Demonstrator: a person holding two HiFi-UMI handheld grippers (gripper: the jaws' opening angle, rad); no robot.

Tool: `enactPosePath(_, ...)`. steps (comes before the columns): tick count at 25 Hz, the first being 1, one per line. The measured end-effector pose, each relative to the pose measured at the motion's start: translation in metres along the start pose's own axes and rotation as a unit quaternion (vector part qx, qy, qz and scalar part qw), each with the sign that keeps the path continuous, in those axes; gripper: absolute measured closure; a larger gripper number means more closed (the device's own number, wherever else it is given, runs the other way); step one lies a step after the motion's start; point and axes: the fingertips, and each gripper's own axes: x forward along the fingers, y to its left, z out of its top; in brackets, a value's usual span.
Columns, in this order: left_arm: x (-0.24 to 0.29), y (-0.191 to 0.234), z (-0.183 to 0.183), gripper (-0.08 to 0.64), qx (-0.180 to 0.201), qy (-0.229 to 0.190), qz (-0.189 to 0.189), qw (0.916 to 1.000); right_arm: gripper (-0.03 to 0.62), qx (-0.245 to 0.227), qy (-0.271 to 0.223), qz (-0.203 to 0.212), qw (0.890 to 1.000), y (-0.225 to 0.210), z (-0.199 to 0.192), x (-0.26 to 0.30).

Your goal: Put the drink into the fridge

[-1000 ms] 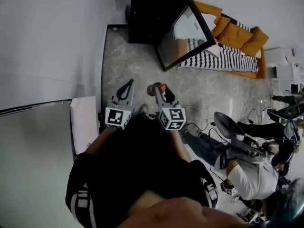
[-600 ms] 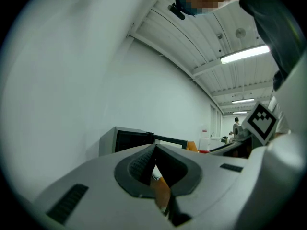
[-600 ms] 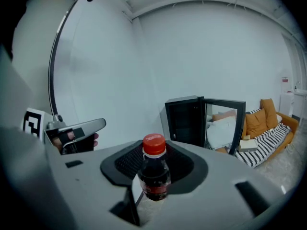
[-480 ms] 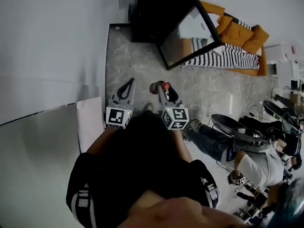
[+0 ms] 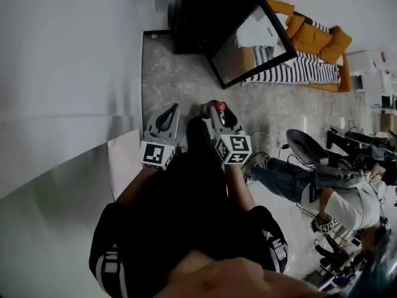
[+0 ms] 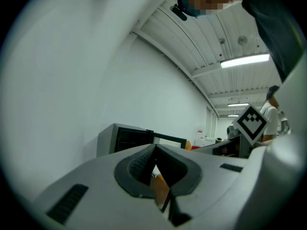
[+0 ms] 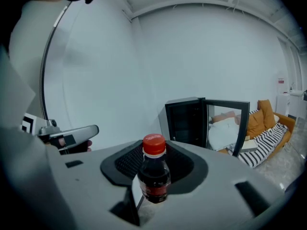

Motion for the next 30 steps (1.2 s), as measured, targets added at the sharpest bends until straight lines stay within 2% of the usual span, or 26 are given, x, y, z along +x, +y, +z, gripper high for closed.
enactPosePath(6, 0.007, 0.015, -0.012, 0.555, 0.008, 0.028, 0.001, 0.9996, 0.459, -0.001, -0.007, 0.002, 1.0, -0.006, 0.007, 0.024)
enactPosePath(13, 0.04, 0.035, -0.006, 0.555, 0.01, 0.02, 0.016, 0.9996, 0.459, 0.001, -0.007, 0.007, 1.0, -0.023, 0.02, 0.059)
enactPosePath(21, 0.119, 0.05, -0.003, 0.555, 0.008, 0.027, 0.014, 0.9995, 0.459, -0.004, 0.004, 0.016, 1.0, -0.061, 0.042, 0.112)
enactPosePath(30, 0.221, 0.058, -0.004, 0.555, 0.01, 0.043, 0.025, 0.9987, 0.459, -0.007, 0.012, 0.03, 0.999, -0.129, 0.073, 0.176)
